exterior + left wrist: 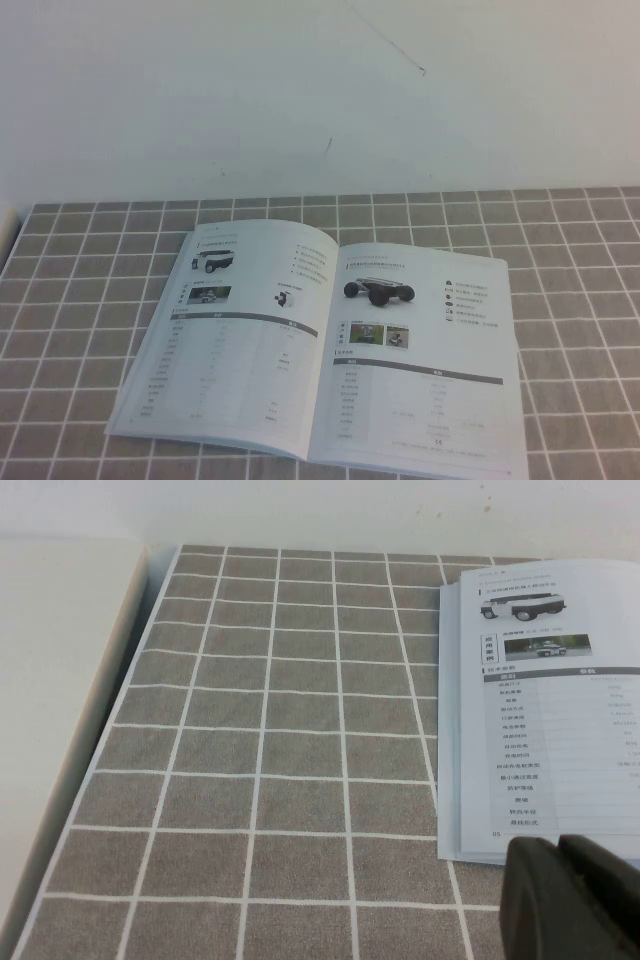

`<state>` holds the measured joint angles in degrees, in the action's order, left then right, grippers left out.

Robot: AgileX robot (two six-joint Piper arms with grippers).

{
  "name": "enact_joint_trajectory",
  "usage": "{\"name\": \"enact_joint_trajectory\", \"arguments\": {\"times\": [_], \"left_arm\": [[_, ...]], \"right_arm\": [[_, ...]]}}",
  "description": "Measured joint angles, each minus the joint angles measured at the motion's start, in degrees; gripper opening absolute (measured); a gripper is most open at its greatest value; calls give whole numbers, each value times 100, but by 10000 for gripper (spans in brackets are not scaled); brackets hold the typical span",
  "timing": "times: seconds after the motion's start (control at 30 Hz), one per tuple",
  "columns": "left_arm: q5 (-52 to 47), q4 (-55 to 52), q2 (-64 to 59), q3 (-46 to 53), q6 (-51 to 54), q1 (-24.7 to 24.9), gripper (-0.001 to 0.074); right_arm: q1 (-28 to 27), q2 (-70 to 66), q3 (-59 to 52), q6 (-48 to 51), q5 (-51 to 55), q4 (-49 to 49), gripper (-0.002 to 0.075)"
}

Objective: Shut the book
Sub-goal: 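Close the open booklet and leave it lying on the table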

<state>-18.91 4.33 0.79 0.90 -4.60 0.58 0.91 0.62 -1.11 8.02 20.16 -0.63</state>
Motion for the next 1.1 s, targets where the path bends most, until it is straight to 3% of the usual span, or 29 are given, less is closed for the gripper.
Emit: {"name": "enact_joint_trajectory", "arguments": {"times": [1.1], "left_arm": [[0,-388,0,0,152,0,-4]], "right_arm": [[0,0,0,0,0,0,-3]]}}
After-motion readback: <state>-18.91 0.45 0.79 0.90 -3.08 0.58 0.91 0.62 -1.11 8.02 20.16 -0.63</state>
